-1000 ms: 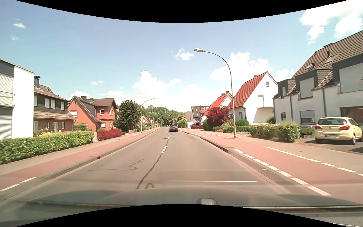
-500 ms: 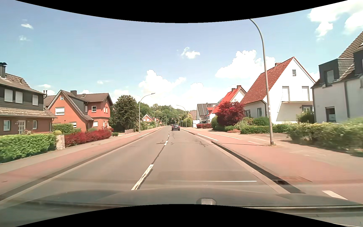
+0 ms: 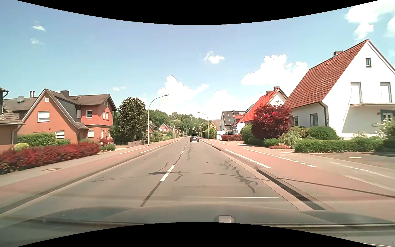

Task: Follow the waypoints while adhering to traffic rules and regulations

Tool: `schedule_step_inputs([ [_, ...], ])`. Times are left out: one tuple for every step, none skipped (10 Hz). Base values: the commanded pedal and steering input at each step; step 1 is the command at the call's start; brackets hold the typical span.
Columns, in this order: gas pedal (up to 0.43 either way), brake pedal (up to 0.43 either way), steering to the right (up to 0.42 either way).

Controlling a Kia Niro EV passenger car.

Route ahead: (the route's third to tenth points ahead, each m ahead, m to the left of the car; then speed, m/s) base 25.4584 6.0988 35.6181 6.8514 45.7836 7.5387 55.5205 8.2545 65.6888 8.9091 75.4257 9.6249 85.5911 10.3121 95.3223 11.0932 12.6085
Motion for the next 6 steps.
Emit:
schedule_step_inputs([
  [0.000,0.018,-0.026],
  [0.000,0.012,-0.026],
  [0.000,0.018,-0.026],
  [0.000,0.012,-0.025],
  [0.000,0.018,-0.024],
  [0.000,0.012,-0.021],
])
